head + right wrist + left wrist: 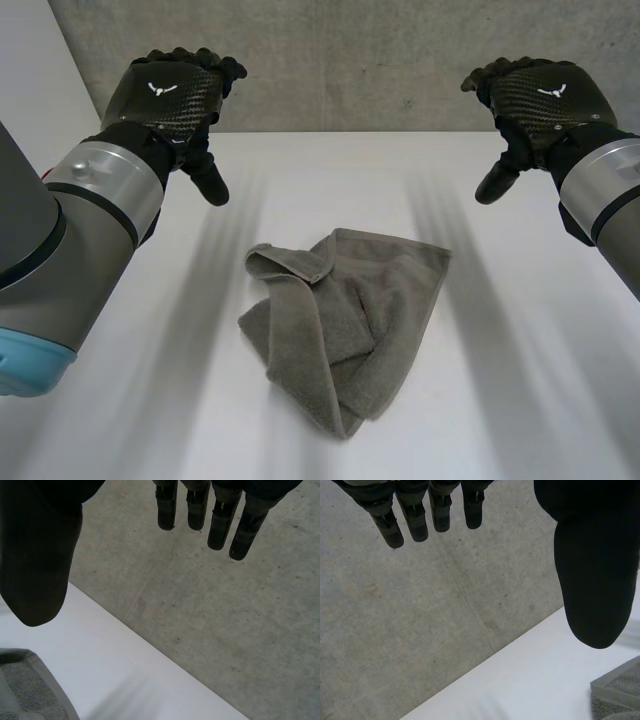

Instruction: Fold the laundry

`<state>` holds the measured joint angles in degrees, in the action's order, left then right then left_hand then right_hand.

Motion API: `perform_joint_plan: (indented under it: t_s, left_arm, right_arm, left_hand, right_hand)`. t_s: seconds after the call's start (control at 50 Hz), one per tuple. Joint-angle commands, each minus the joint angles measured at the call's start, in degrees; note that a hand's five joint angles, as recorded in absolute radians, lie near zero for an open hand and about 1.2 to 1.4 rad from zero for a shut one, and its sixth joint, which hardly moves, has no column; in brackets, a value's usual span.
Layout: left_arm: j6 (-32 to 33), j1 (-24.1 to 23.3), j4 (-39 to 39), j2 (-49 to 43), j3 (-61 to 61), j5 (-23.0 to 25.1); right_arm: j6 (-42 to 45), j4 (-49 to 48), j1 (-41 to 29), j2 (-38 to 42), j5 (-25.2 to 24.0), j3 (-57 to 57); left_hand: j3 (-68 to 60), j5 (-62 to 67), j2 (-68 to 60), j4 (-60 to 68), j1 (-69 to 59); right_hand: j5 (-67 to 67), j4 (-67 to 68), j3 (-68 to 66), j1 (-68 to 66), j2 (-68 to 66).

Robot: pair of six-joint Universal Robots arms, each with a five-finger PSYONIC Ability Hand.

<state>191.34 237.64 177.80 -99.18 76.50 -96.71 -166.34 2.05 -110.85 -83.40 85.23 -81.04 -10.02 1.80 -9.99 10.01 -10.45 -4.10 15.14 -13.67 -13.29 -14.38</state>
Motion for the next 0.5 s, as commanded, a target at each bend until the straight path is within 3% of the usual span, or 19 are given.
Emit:
perform_joint_plan:
  t_s: [0.02,0.12,0.18,0.22,0.38,0.5]
  left_arm:
    - [0.4,0.3,0.1,-1.1,0.1,0.8]
    - [1.6,0.3,-0.1,-3.2,0.8,2.1]
    - [4.9,0.5,-0.3,-5.5,1.6,5.8]
    - [11.2,0.5,-1.4,-8.0,3.0,10.6]
    - [24.9,2.5,-1.4,-12.3,6.6,17.8]
    - [26.7,3.6,-0.1,-14.2,6.7,19.6]
  right_arm:
    - [0.0,0.0,-0.1,0.0,3.1,0.4]
    - [-0.2,0.6,-0.3,0.3,3.1,0.9]
    - [-0.1,2.7,-0.2,0.8,2.6,1.6]
    - [-0.1,4.1,-0.2,1.1,2.1,2.1]
    - [0.1,6.5,-0.1,1.6,-2.2,1.9]
    - [0.7,7.7,-1.0,3.1,-6.0,0.6]
  left_hand:
    - [-0.5,-1.2,-0.6,0.5,-0.1]
    - [-0.9,-0.9,-0.9,0.9,-0.4]
    - [-1.5,-0.2,-1.6,1.6,-1.1]
    - [-1.9,0.1,-1.9,1.9,-1.4]
    - [-1.9,0.1,-1.9,1.9,-1.5]
    - [-2.0,0.3,-2.1,2.1,-1.6]
  right_hand:
    - [4.1,-5.1,3.7,3.3,4.4]
    - [4.1,-5.1,3.7,3.3,4.4]
    - [4.1,-5.1,3.7,3.3,4.4]
    - [4.1,-5.1,3.7,3.3,4.4]
    - [4.1,-5.1,3.7,3.3,4.4]
    - [4.1,-5.1,3.7,3.3,4.4]
